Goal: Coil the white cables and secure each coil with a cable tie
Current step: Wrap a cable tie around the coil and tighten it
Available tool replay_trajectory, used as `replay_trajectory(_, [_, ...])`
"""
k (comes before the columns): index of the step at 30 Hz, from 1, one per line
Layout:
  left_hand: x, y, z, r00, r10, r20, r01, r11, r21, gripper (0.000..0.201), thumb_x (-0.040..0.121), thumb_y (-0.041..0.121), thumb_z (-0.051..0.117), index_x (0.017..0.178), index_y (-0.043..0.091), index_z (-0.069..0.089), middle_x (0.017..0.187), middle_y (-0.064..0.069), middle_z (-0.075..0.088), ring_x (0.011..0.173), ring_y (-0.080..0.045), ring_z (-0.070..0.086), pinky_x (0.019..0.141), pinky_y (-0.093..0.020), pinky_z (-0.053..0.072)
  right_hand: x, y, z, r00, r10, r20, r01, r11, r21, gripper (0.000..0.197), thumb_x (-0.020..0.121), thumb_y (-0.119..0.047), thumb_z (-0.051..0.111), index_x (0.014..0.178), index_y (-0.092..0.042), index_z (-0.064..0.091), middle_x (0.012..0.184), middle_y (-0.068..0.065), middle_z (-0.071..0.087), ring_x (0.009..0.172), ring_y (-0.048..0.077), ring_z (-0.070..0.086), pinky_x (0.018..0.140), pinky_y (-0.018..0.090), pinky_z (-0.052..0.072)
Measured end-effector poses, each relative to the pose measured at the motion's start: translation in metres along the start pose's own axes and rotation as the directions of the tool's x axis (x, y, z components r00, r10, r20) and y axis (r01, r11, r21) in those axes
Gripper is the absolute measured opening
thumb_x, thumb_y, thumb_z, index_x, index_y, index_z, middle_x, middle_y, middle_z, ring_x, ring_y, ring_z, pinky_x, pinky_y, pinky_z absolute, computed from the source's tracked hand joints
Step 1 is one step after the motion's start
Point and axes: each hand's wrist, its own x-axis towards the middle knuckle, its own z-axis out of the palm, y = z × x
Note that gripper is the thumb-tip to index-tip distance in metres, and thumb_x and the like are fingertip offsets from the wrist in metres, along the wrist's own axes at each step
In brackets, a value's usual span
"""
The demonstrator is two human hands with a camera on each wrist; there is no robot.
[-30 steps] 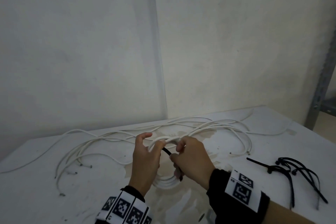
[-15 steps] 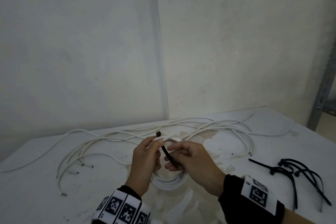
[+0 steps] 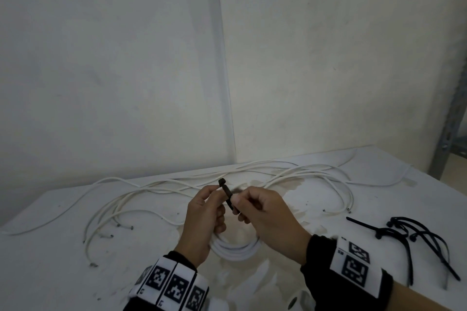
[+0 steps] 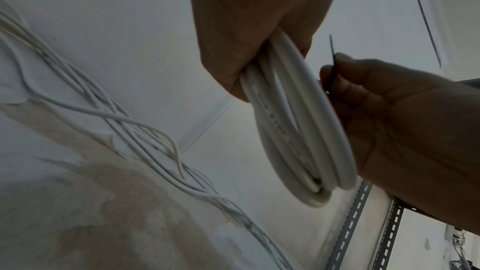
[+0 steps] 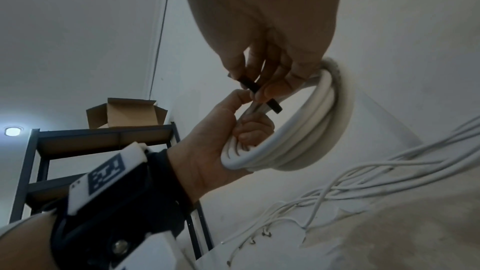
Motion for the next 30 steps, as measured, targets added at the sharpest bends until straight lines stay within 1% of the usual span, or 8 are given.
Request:
replay_trajectory(5, [-0.001,-0.001,0.0,1.0,0.001,-0.017,-0.001,1.0,0.018,0.023,0.09,0.02,0.052,0.069,0.013,0.054,0.048,0.003,0.03,0.041,-0.009,0.025,0.039,-0.02,0.024,0.005,-0.004,0.005,0.996,0.048,-0.079,-0.047,0.999,0.008,0.027,0.09,-0.018,0.057,0.063,-0.017,0.057,0.062,0.001,0.06,0.046,0.004,0.051,0.048,0.011,0.038])
replay_trajectory(7, [-0.001,-0.001,-0.001,1.0,0.012,-0.028,-0.012,1.0,0.018,0.026,0.091,0.023,0.053,0.067,0.013,0.054,0.047,0.004,0.029,0.04,-0.009,0.024,0.04,-0.02,0.023,0.007,-0.007,0.007,0.994,0.05,-0.094,-0.052,0.999,-0.014,0.029,0.089,-0.017,0.057,0.06,-0.017,0.056,0.06,0.0,0.059,0.043,0.003,0.05,0.046,0.01,0.037])
replay_trajectory(11, [-0.003,0.001,-0.002,0.999,0.04,-0.027,-0.039,0.999,0.034,0.021,0.09,0.021,0.054,0.071,0.011,0.056,0.046,0.005,0.027,0.042,-0.01,0.022,0.041,-0.021,0.022,0.009,-0.011,0.009,0.992,0.072,-0.107,-0.077,0.996,-0.051,0.032,0.088,-0.017,0.059,0.056,-0.016,0.055,0.055,-0.002,0.058,0.04,0.003,0.049,0.043,0.01,0.035])
replay_trajectory(15, [-0.004,0.0,-0.004,0.998,0.049,-0.032,-0.047,0.998,0.033,0.023,0.092,0.016,0.048,0.071,0.012,0.057,0.047,0.003,0.028,0.041,-0.01,0.023,0.04,-0.019,0.022,0.01,-0.012,0.009,0.991,0.094,-0.094,-0.101,0.993,-0.068,0.033,0.086,-0.016,0.059,0.054,-0.015,0.054,0.054,-0.001,0.057,0.04,0.003,0.048,0.044,0.011,0.036])
replay_trajectory(18, [-0.004,0.002,-0.004,0.999,0.007,-0.05,-0.007,1.0,-0.007,0.031,0.094,0.021,0.042,0.067,0.013,0.053,0.045,0.002,0.031,0.039,-0.009,0.025,0.038,-0.02,0.023,0.009,-0.013,0.009,0.992,0.099,-0.081,-0.105,0.992,-0.076,0.032,0.086,-0.015,0.06,0.054,-0.014,0.054,0.055,-0.001,0.058,0.042,0.004,0.048,0.047,0.011,0.039])
replay_trajectory(22, [-0.005,0.002,-0.004,0.995,0.058,-0.083,-0.056,0.998,0.023,0.037,0.093,0.038,0.046,0.068,0.014,0.058,0.043,0.006,0.03,0.039,-0.007,0.025,0.038,-0.02,0.024,0.009,-0.015,0.01,0.992,0.111,-0.06,-0.114,0.991,-0.065,0.03,0.085,-0.017,0.061,0.056,-0.014,0.056,0.057,-0.001,0.059,0.045,0.006,0.05,0.049,0.012,0.04])
replay_trajectory(25, [-0.006,0.001,-0.005,0.992,0.085,-0.091,-0.081,0.995,0.051,0.033,0.091,0.037,0.05,0.068,0.014,0.057,0.041,0.01,0.032,0.039,-0.006,0.027,0.039,-0.019,0.025,0.009,-0.016,0.01,0.992,0.118,-0.041,-0.12,0.99,-0.07,0.029,0.085,-0.018,0.061,0.057,-0.014,0.058,0.058,-0.001,0.059,0.046,0.005,0.05,0.05,0.012,0.04])
replay_trajectory(30, [-0.006,0.002,-0.004,0.992,0.075,-0.106,-0.07,0.996,0.048,0.031,0.092,0.034,0.05,0.067,0.015,0.057,0.045,0.007,0.032,0.041,-0.007,0.027,0.04,-0.02,0.024,0.007,-0.016,0.011,0.991,0.125,-0.048,-0.128,0.991,-0.049,0.028,0.086,-0.019,0.06,0.058,-0.014,0.058,0.06,0.001,0.059,0.047,0.005,0.049,0.051,0.013,0.041])
